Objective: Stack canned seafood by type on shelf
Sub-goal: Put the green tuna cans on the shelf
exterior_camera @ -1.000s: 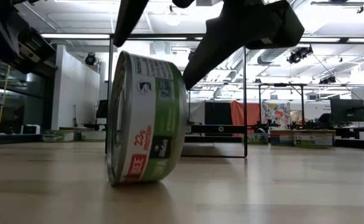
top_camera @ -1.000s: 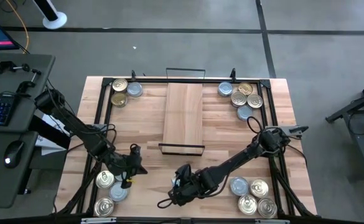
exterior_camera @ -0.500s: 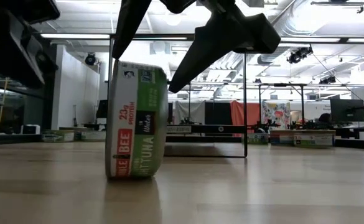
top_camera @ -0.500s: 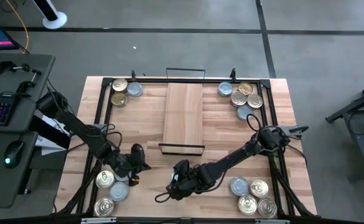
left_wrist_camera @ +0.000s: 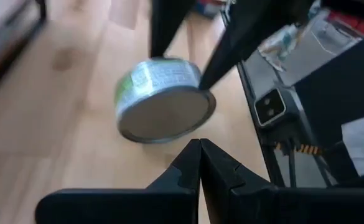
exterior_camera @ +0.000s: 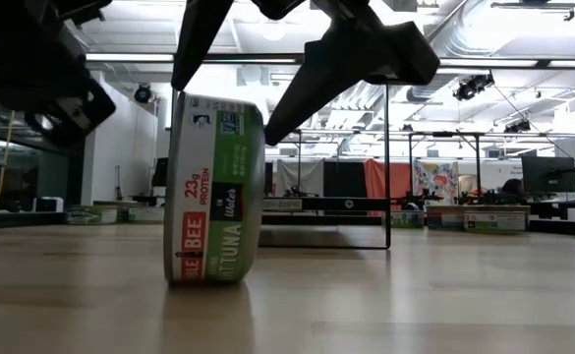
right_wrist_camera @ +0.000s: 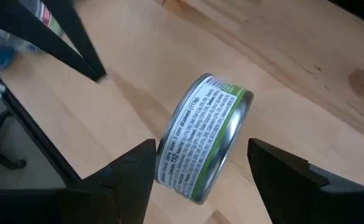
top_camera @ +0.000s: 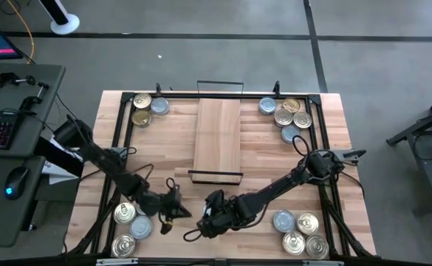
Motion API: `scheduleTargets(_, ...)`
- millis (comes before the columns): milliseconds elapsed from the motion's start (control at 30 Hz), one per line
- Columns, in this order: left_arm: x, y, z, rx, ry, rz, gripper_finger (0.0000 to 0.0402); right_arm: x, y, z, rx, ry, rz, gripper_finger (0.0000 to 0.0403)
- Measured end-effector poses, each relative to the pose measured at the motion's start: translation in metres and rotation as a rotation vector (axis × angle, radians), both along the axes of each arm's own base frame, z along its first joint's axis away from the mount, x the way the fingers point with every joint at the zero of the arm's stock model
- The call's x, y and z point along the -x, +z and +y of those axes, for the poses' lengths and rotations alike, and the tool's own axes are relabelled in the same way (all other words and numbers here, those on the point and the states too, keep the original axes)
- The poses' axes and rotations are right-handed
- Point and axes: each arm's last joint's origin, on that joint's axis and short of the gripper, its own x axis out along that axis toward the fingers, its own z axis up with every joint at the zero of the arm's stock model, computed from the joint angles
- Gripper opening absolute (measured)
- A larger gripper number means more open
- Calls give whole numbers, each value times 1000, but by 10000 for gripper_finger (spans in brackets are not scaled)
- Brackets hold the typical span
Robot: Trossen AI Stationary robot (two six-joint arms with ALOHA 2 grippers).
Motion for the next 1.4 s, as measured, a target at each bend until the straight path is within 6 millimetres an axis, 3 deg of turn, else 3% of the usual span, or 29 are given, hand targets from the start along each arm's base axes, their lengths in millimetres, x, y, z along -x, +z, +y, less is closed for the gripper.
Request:
scheduleTargets(200, -15, -14, -13, -22, -4, 31, 0, 1, 0, 2, -45, 27, 25, 245)
scheduleTargets(500, -34, -13, -29, -71, -54, -1, 0, 2, -1, 1, -54, 3, 37, 245)
scheduleTargets(900, -62, -30, -38, -126, -86, 20, 0, 1, 0, 2, 63, 207, 21, 245)
scheduleTargets(1100, -53, -4, -37, -122, -211, 39, 0, 2, -1, 4, 103, 357, 38, 245)
scheduleTargets(1400, -11, 38, -21, -237, -231, 203, 0, -1, -2, -5, 199, 419, 46, 245)
